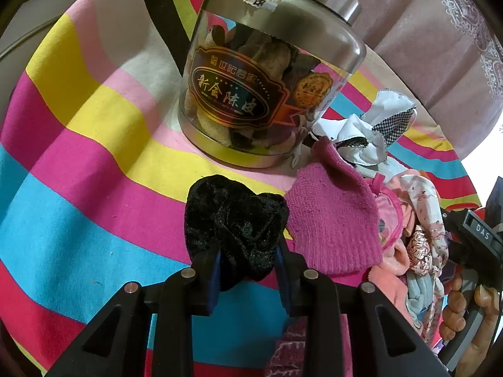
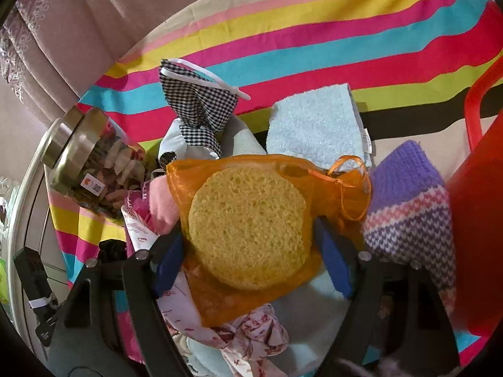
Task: Organize soft objects
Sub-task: 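Grasp the orange mesh sponge bag with right gripper while left grasps black scrunchie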
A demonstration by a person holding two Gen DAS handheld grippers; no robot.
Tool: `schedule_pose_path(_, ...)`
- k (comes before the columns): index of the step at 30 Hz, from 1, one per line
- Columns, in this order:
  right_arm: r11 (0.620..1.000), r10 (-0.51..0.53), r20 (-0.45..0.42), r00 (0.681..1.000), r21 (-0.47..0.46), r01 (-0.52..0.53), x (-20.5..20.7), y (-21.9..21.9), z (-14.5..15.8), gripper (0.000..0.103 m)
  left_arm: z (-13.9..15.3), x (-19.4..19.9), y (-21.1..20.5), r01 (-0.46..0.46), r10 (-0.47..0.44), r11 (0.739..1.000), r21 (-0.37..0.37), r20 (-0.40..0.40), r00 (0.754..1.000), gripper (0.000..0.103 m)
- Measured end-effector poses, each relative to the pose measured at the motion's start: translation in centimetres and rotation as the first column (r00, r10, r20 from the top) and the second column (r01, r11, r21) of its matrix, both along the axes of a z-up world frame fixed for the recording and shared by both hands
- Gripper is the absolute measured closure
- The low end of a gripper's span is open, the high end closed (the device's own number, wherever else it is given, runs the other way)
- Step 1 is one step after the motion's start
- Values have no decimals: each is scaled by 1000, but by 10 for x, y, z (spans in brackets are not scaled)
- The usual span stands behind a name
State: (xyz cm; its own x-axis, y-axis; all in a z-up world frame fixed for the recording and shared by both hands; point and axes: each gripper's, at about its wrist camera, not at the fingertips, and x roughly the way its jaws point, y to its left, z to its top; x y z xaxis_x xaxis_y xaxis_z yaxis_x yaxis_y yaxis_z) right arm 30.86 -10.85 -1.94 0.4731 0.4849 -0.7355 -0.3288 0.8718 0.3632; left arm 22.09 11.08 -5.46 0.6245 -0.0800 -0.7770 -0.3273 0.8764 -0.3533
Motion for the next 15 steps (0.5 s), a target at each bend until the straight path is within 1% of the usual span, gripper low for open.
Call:
schedule_pose_path(1, 1000, 8, 5, 1000, 3, -8, -2, -1, 2, 49, 0, -1, 0, -1, 1, 1000, 0, 1, 1000, 73)
schedule_pose_path(4, 1000, 3, 51, 999, -24, -2, -8, -1, 13, 49, 0, 0, 0, -1, 1, 1000, -2, 2, 1000, 73)
schedule_pose_path(6, 999, 7, 71, 997, -38, -5, -11, 0, 16, 53, 0, -1, 0, -1, 1, 1000, -4, 2, 1000, 73)
schedule_pose_path(8, 999, 12, 74, 997, -34, -9, -12, 0, 17, 60, 1, -2, 0, 0, 0, 1000, -5, 4, 1000, 73)
schedule_pose_path(10, 999, 20, 91, 996, -37, -16, -16, 1, 20, 64, 1, -2, 0, -1, 1, 1000, -6, 5, 1000, 73)
schedule_pose_path(11, 998, 26, 111, 993, -52, -21, -20, 3, 23, 68, 1, -2, 1, -1, 1, 1000, -8, 5, 1000, 73)
schedule_pose_path(15, 992, 41, 196, 980, -121, -17, -33, 6, 34, 74, 1, -3, 1, -2, 2, 1000, -8, 6, 1000, 73)
